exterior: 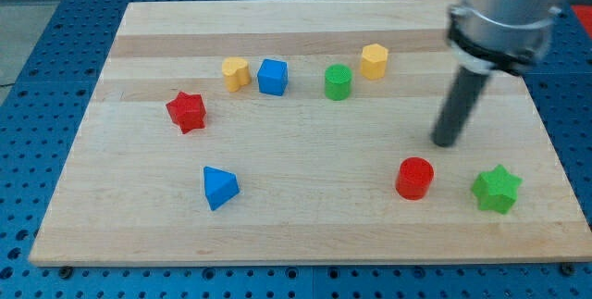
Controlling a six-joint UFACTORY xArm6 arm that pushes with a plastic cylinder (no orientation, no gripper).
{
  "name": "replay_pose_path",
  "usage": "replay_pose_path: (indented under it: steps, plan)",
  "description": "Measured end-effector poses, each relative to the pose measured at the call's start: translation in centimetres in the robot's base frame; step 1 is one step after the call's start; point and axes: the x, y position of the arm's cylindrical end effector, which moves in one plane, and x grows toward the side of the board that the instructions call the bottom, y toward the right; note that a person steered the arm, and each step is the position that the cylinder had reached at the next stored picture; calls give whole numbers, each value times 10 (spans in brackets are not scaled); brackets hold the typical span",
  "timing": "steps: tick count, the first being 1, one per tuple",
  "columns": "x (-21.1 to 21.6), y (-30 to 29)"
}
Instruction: Move the arm to the left of the red circle
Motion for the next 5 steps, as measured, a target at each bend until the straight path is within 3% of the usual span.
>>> replay_pose_path:
  steps: [2,3,4,5]
  plan:
    - [6,-139]
    - [29,-160]
    - [62,-115]
    - [64,-71]
